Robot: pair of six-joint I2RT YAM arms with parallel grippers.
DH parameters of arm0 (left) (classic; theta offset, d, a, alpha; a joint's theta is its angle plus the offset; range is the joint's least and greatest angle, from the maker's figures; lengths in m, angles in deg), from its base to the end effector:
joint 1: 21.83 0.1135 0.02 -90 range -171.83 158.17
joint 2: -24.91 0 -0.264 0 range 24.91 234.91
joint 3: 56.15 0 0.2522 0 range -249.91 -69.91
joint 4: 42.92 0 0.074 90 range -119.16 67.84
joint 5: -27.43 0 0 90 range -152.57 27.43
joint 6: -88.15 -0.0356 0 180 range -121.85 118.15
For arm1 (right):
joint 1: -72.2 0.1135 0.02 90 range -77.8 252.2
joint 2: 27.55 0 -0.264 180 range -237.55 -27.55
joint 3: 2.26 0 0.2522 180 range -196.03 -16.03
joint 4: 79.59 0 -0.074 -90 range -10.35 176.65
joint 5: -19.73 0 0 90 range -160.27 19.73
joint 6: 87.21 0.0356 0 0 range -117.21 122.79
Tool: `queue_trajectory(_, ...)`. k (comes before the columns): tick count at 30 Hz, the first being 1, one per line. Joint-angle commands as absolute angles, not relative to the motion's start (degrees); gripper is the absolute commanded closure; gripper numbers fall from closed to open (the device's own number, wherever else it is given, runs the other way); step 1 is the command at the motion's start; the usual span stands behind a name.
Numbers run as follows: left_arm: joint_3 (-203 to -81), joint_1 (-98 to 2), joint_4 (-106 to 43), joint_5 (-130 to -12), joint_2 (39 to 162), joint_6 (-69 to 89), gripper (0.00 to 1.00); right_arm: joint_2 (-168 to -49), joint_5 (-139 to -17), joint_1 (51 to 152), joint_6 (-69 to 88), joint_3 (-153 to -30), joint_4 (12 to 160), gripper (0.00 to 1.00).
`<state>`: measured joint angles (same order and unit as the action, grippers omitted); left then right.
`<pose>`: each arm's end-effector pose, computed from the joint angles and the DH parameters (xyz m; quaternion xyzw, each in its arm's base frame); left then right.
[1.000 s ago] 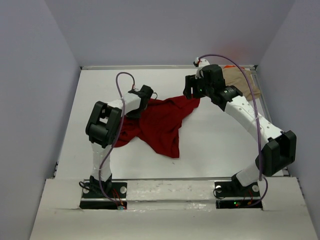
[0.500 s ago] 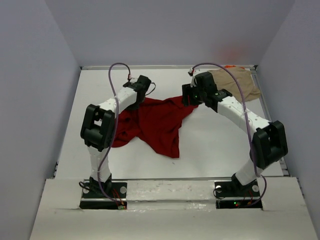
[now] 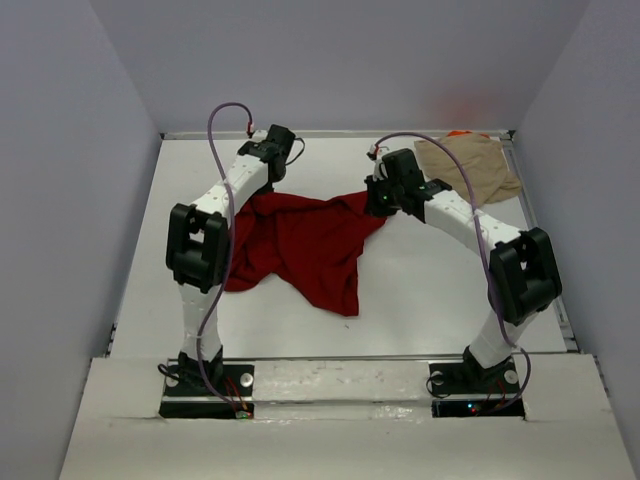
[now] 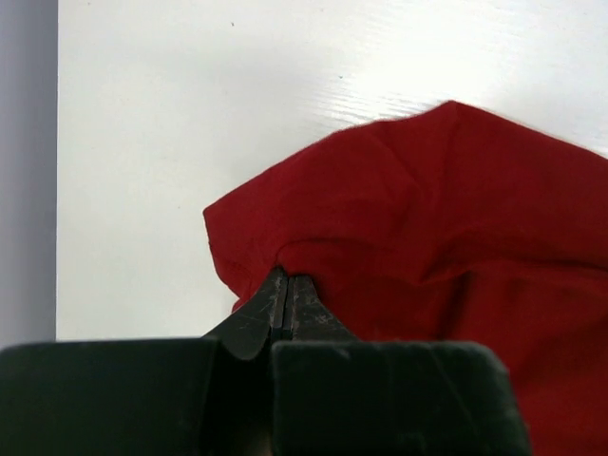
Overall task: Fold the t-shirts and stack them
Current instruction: Flatten the tshirt out
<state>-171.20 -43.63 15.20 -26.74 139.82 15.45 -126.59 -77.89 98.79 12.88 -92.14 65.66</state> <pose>0.4144 -0.1433 0.2663 -0.0489 0.9172 0.1908 0.3462 0.3459 0.1784 0.2583 -0.1575 0.9049 0.1809 0.3515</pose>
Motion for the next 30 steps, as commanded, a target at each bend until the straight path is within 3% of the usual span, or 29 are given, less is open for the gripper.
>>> queue_trajectory(1,-176.0,-40.7,17.9,-25.8,144.0,13.1,1.0,-125.1,-84.0,98.5,12.8,-95.2,66.5,1.0)
queue_trajectory(13,-184.5,-30.2,18.4,-28.4,153.6,13.1,1.0,-127.8,-86.5,98.5,12.7,-97.0,64.2,1.0)
queue_trajectory(20,-208.3,-29.5,26.5,-28.1,163.1,11.3,1.0,-131.2,-88.1,98.5,12.8,-97.3,64.2,1.0)
queue_trajectory(30,-209.2,-28.7,21.5,-32.6,168.4,10.7,1.0,-133.6,-87.9,98.5,11.9,-97.9,64.9,1.0)
